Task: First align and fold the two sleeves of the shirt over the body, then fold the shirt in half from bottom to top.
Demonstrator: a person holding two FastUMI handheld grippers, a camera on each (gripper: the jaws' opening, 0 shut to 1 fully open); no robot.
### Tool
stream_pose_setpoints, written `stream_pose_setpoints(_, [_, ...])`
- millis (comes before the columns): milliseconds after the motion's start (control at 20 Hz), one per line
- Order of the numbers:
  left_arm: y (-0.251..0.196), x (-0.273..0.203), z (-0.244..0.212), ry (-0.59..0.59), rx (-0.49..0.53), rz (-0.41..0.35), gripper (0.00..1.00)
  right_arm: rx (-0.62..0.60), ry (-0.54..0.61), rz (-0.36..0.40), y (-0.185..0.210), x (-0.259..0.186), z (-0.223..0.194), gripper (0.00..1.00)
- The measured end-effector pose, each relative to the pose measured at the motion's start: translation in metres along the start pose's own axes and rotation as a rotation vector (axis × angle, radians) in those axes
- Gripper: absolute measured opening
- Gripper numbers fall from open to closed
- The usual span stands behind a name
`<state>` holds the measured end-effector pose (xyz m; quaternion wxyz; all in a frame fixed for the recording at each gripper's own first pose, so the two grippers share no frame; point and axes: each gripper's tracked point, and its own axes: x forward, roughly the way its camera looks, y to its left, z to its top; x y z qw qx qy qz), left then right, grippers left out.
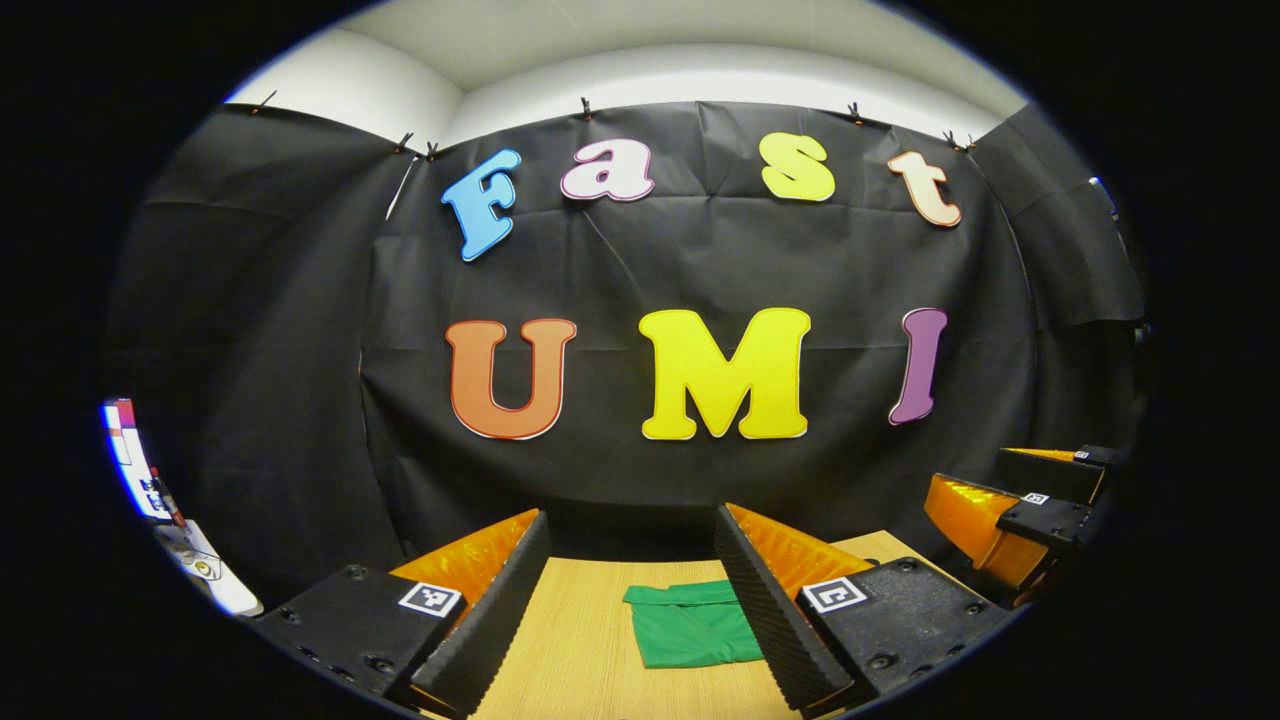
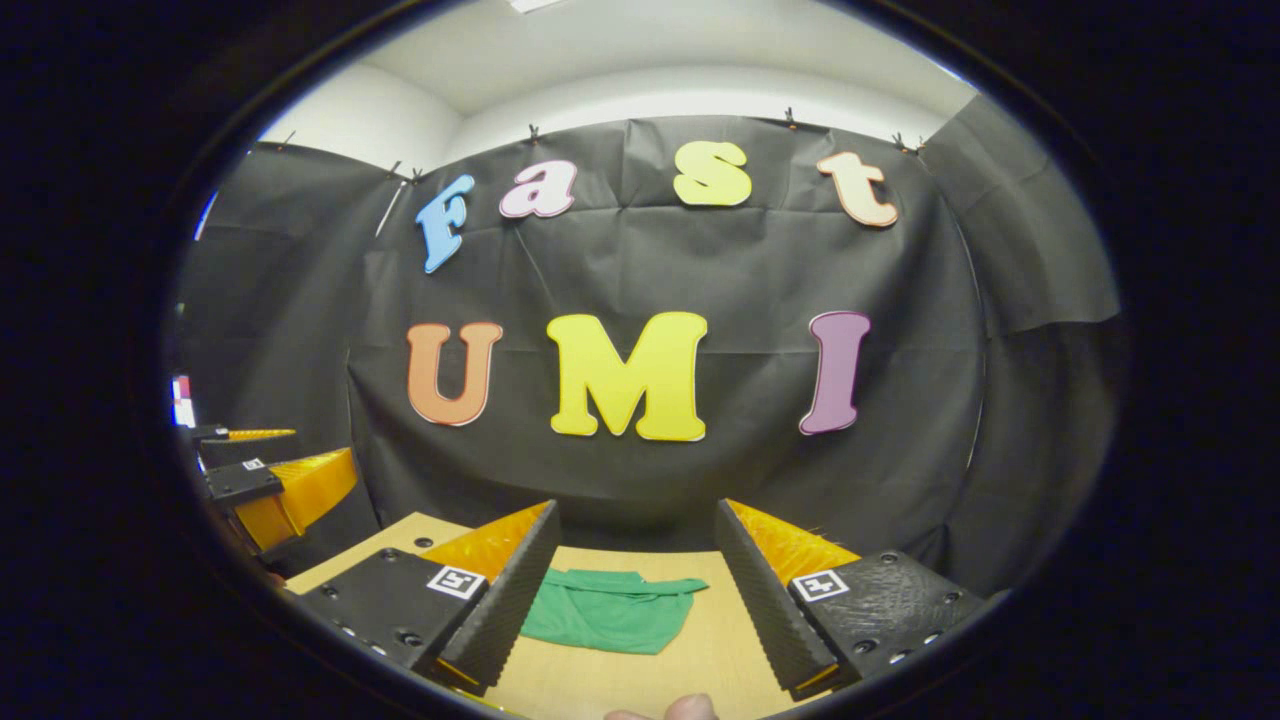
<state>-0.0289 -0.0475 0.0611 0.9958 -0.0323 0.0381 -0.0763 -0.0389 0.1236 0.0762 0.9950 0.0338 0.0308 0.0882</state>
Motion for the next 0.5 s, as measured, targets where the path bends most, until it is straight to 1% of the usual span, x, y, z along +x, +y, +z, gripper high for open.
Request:
stream_pose_setpoints(100, [-0.002,0.003,0.0,0.002,0.009,0.0,1.0,0.007,-0.009,-0.012,-0.001,0.001,0.001,0.95])
stream_pose_setpoints(200, [-0.004,0.004,-0.002,-0.001,0.006,-0.005,1.0,0.011,-0.006,-0.007,0.002,0.004,-0.001,0.95])
stream_pose_setpoints(250, [-0.004,0.005,-0.002,-0.003,0.004,-0.005,1.0,0.009,-0.005,-0.003,0.002,0.005,-0.002,0.97])
stream_pose_setpoints(300, [-0.003,0.007,-0.004,0.0,0.005,-0.001,1.0,0.007,-0.002,-0.001,0.003,0.007,-0.002,0.95])
stream_pose_setpoints(350, [-0.003,0.008,-0.005,0.006,0.007,0.002,1.0,0.003,0.003,-0.002,0.002,0.009,-0.004,0.97])
stream_pose_setpoints(400, [-0.003,0.01,-0.005,0.006,0.008,0.004,1.0,0.004,0.002,-0.003,0.001,0.01,-0.003,0.95])
stream_pose_setpoints(500, [-0.005,0.013,-0.004,0.005,0.005,0.005,1.0,0.002,0.005,-0.003,0.002,0.012,-0.002,0.95])
